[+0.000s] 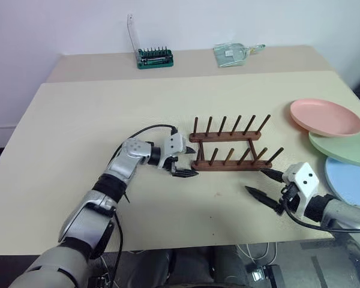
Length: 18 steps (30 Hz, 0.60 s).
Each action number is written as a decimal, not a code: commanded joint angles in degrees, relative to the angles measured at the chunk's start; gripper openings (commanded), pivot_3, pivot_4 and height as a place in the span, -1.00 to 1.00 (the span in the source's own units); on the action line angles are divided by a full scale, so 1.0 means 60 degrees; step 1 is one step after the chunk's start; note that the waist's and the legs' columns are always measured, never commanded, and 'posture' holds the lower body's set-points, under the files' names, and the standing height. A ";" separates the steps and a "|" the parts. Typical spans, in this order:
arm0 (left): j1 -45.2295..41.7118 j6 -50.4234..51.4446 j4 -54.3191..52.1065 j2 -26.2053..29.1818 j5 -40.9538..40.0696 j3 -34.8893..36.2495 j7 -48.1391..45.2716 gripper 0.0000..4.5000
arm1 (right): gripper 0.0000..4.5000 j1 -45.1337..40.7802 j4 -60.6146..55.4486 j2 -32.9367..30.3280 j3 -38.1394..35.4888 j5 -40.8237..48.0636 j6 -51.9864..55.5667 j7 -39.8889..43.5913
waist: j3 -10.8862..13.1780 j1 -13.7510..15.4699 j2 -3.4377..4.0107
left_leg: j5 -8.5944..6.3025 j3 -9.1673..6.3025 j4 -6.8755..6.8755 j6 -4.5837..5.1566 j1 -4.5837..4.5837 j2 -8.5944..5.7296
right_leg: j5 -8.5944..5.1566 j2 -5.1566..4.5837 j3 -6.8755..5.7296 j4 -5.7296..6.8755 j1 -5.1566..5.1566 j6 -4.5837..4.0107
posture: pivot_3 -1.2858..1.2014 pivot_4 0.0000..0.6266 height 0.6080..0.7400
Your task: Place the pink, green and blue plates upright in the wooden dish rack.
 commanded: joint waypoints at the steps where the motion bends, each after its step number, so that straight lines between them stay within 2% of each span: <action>1: 0.1223 0.1848 -0.2637 0.0743 -0.0666 0.0458 0.0051 0.24 | -0.42 -0.0119 -0.0193 -0.0169 -0.0157 -0.0016 0.0229 -0.0128 | -0.0001 -0.0039 0.0005 | 0.0000 0.0001 0.0000 0.0000 0.0004 0.0000 | 0.0000 0.0002 0.0005 0.0003 0.0000 -0.0001 | 0.03 -0.52 0.97; 3: 0.1920 0.2929 -0.4193 0.1006 -0.0967 0.0397 0.0175 -0.18 | -0.86 -0.0165 -0.0113 -0.0166 -0.0010 -0.0166 0.0460 -0.0298 | -0.0002 0.0017 0.0007 | 0.0000 0.0001 0.0001 -0.0001 0.0007 -0.0001 | 0.0001 0.0000 0.0008 0.0007 0.0003 -0.0001 | 0.03 -0.52 0.97; 4: 0.2130 0.3305 -0.4715 0.1055 -0.0979 0.0294 0.0279 -0.42 | -1.00 -0.0188 -0.0067 -0.0171 0.0077 -0.0271 0.0541 -0.0386 | -0.0001 0.0061 0.0006 | 0.0000 0.0001 0.0003 0.0000 0.0005 -0.0001 | 0.0001 0.0000 0.0008 0.0007 0.0003 -0.0002 | 0.03 -0.52 0.97; 6: 0.2374 0.3821 -0.5381 0.0975 -0.0914 0.0099 0.0589 -0.88 | -1.00 -0.0281 0.0054 -0.0189 0.0298 -0.0589 0.0614 -0.0582 | 0.0000 0.0181 0.0005 | -0.0001 -0.0007 0.0005 0.0000 0.0001 -0.0011 | 0.0001 -0.0007 0.0007 0.0007 0.0007 -0.0002 | 0.03 -0.52 0.97; 11: 0.2314 0.3640 -0.5176 -0.0047 0.0216 -0.0615 0.2348 -0.88 | -1.00 -0.1033 0.0891 -0.0200 0.1137 -0.1388 0.0540 -0.0840 | -0.0001 0.0270 0.0005 | 0.0003 -0.0004 0.0017 -0.0005 0.0008 -0.0020 | 0.0003 -0.0011 0.0008 -0.0001 0.0023 -0.0001 | 0.03 -0.52 0.97; 18: 0.2002 0.3056 -0.4063 -0.1107 0.1219 -0.0658 0.4311 -0.88 | -1.00 -0.2535 0.2363 0.0017 0.1958 -0.2427 0.0230 -0.1412 | -0.0004 0.0241 0.0000 | 0.0014 0.0003 0.0018 -0.0024 0.0021 -0.0010 | 0.0011 -0.0004 0.0008 0.0004 0.0024 -0.0010 | 0.03 -0.52 0.97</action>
